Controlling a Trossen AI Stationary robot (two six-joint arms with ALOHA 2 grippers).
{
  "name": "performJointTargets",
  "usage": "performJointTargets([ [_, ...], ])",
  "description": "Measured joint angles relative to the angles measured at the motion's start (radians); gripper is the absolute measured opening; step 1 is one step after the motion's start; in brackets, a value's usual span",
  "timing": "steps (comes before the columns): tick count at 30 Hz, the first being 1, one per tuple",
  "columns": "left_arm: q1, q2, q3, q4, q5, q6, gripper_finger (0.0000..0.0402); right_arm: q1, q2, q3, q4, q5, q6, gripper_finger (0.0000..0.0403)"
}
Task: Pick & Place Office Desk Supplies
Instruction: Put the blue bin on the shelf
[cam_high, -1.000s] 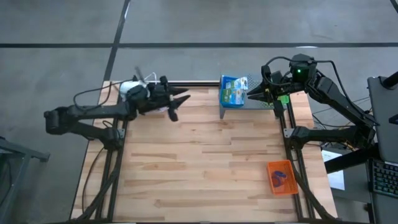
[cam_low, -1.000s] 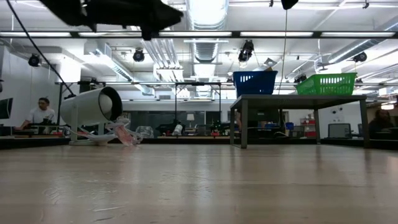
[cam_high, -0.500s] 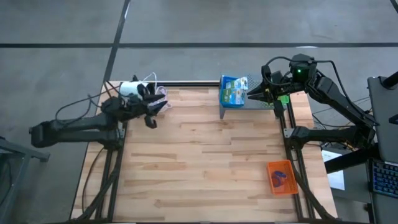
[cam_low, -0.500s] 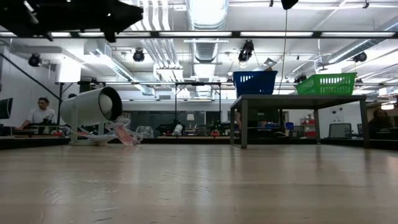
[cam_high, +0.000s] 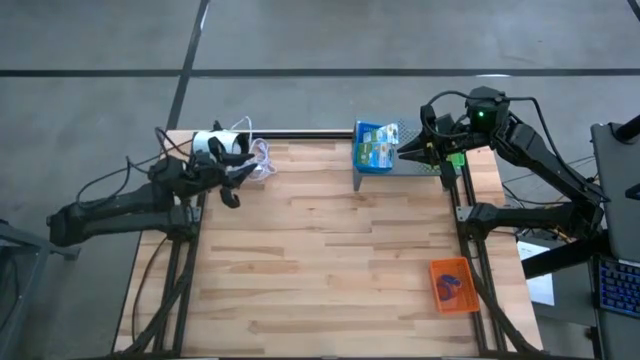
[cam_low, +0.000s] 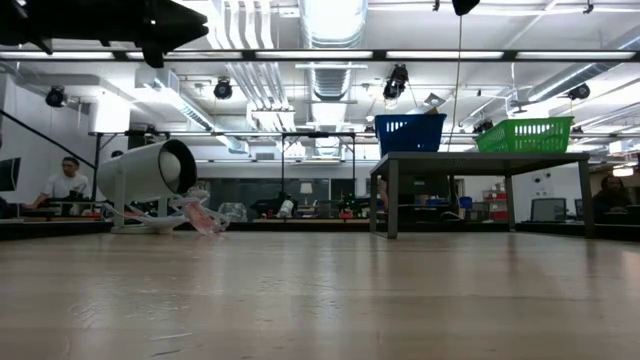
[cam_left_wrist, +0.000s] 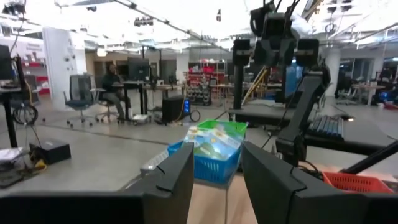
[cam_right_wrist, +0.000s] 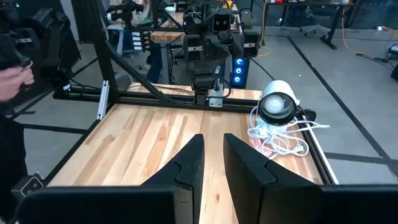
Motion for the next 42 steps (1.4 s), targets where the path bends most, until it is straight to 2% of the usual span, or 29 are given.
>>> performJointTargets([
  [16, 0.001, 0.003, -0.006, -0.117, 0.001, -0.012, 0.0134, 0.0, 0.0, 0.0, 0.0, 0.0, 0.0, 0.0059],
  [23, 0.001, 0.003, -0.006, -0.262, 0.003, -0.016, 0.0134, 0.0, 0.0, 0.0, 0.0, 0.0, 0.0, 0.0059],
  [27, 0.001, 0.003, -0.007, -0.287, 0.003, -0.054, 0.0134, 0.0, 0.0, 0.0, 0.0, 0.0, 0.0, 0.0059],
  [29, 0.001, 0.003, -0.007, -0.291, 0.005, -0.122, 0.0134, 0.0, 0.0, 0.0, 0.0, 0.0, 0.0, 0.0059],
  [31, 0.001, 0.003, -0.007, -0.291, 0.04, -0.133, 0.0134, 0.0, 0.0, 0.0, 0.0, 0.0, 0.0, 0.0059],
  [36, 0.0, -0.039, -0.028, -0.261, 0.128, -0.046, 0.0134, 0.0, 0.0, 0.0, 0.0, 0.0, 0.0, 0.0059],
  [42, 0.0, -0.188, -0.155, -0.201, 0.292, -0.048, 0.0134, 0.0, 0.0, 0.0, 0.0, 0.0, 0.0, 0.0059],
])
